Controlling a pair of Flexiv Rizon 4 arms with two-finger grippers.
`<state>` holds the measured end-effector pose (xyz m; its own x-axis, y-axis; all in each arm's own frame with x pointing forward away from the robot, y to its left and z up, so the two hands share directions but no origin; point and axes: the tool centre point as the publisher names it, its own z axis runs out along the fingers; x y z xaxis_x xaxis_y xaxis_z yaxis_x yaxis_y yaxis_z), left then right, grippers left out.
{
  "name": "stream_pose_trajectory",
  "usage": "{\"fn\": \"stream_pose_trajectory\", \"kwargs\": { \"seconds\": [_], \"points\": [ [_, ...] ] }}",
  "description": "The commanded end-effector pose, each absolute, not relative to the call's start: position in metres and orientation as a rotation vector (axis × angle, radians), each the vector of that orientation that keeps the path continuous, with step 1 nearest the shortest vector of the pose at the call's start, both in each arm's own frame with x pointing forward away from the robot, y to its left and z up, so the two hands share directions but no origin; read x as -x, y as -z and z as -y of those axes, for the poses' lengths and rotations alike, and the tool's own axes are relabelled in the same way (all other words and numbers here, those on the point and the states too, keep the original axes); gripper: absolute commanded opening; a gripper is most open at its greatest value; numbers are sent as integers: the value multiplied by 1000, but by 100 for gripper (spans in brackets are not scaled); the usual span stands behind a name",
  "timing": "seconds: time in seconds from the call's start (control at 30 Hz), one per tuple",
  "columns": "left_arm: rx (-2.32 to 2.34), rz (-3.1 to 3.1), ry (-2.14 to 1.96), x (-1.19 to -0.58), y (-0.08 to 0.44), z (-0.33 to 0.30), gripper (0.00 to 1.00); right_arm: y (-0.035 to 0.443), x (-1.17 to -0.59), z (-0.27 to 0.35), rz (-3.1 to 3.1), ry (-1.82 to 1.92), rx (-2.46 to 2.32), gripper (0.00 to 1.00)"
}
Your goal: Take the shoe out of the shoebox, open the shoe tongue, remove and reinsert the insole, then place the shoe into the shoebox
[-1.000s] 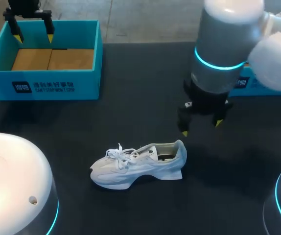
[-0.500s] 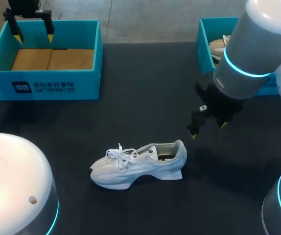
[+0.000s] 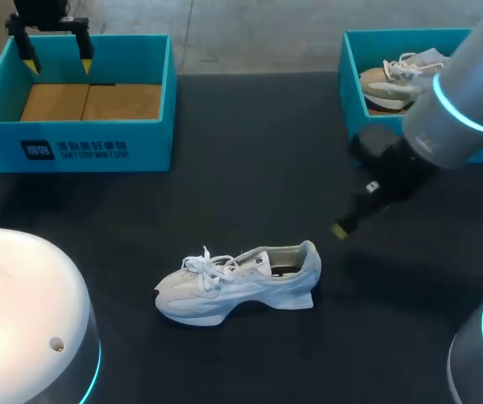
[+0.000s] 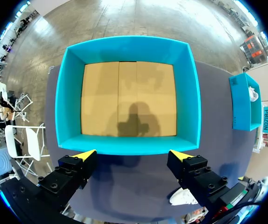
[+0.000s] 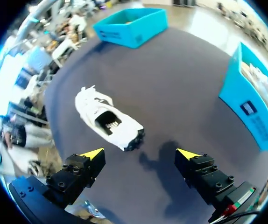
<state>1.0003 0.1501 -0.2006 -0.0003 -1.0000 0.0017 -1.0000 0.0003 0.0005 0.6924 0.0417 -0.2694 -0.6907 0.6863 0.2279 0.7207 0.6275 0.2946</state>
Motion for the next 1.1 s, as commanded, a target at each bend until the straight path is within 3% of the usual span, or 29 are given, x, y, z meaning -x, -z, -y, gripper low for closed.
{"fn": "stream_pose_trajectory", "kwargs": {
  "seconds": [0.03,0.7,1.1],
  "points": [
    [-2220,2221,-1,-1000,200,-150,100,274,-687,-28,2731,1048,839,100],
    [-2220,2221,-1,-1000,200,-150,100,286,-684,-46,2846,961,715,100],
    [-2220,2221,-1,-1000,200,-150,100,310,-691,-46,2931,1196,354,100]
  ]
}}
